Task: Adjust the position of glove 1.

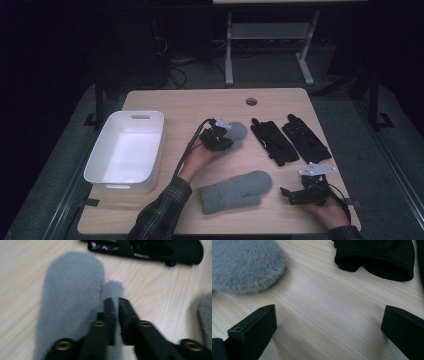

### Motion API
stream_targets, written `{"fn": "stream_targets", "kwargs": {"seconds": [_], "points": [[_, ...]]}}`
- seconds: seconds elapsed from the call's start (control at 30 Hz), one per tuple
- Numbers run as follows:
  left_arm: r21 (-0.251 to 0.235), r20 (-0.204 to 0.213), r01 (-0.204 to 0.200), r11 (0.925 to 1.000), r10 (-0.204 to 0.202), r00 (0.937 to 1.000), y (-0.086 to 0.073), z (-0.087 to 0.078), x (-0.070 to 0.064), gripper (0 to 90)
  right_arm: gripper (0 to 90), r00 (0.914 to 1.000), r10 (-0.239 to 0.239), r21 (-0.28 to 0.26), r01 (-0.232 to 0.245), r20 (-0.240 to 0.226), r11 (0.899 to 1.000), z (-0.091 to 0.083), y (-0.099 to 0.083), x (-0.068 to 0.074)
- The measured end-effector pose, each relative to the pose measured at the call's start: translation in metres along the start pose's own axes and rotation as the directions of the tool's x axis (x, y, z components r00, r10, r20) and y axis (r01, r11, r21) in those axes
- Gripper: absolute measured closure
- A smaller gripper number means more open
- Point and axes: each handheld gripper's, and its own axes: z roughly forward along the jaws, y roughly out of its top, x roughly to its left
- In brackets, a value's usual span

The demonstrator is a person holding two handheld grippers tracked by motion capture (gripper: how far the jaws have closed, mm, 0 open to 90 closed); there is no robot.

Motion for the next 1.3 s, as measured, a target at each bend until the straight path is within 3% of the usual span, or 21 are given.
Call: {"fn": "stream_targets", "kwargs": {"seconds": [0.2,0.3,0.37,0.5,0.67,0.73,0.93,1.0,1.13,1.2,1.3], "points": [[-0.016,-0.050,-0.005,0.9999,0.004,0.9988,0.006,-0.011,0.019,61.3,0.1,1.0000,0.000,0.000,0.000,0.000,1.000,0.000,0.000,0.000],[-0.007,-0.046,-0.011,0.9999,0.011,0.9989,0.005,-0.010,0.026,54.7,0.1,1.0000,0.000,0.001,0.000,0.000,1.000,0.000,0.000,0.000],[0.025,-0.059,-0.036,0.9990,0.037,0.9976,0.001,-0.003,0.031,51.1,0.1,1.0000,0.000,0.001,0.000,0.000,1.000,0.000,0.000,0.000],[0.054,-0.056,-0.015,0.9985,0.018,0.9983,-0.004,0.008,0.036,46.1,0.1,1.0000,0.000,0.001,0.000,0.001,1.000,0.000,0.000,0.000],[0.083,-0.049,-0.022,0.9963,0.027,0.9984,-0.009,0.018,0.039,45.4,0.1,1.0000,0.000,0.000,0.000,0.000,1.000,0.000,0.000,0.000],[0.089,-0.044,-0.021,0.9958,0.025,0.9987,-0.011,0.020,0.039,47.6,0.1,1.0000,0.001,0.000,-0.001,0.000,1.000,0.000,0.000,0.000],[0.079,-0.017,-0.014,0.9968,0.016,0.9997,-0.014,0.022,0.039,69.8,0.1,1.0000,0.000,0.000,0.000,0.000,1.000,0.000,0.000,0.000],[0.075,-0.014,-0.034,0.9966,0.036,0.9993,-0.014,0.020,0.037,77.4,0.1,1.0000,0.000,0.001,0.000,0.001,1.000,0.000,0.000,0.000],[0.075,-0.024,-0.047,0.9961,0.049,0.9985,-0.013,0.018,0.036,80.7,0.1,1.0000,-0.001,0.001,0.001,0.001,1.000,0.000,0.000,0.000],[0.054,0.008,-0.022,0.9983,0.021,0.9997,-0.012,0.013,0.036,81.2,0.1,1.0000,0.000,0.000,0.000,0.001,1.000,0.000,0.000,0.000],[0.041,0.023,-0.003,0.9992,0.002,0.9997,-0.010,0.007,0.036,81.4,0.1,1.0000,0.000,0.000,0.000,0.000,1.000,0.000,0.000,0.000]]}}
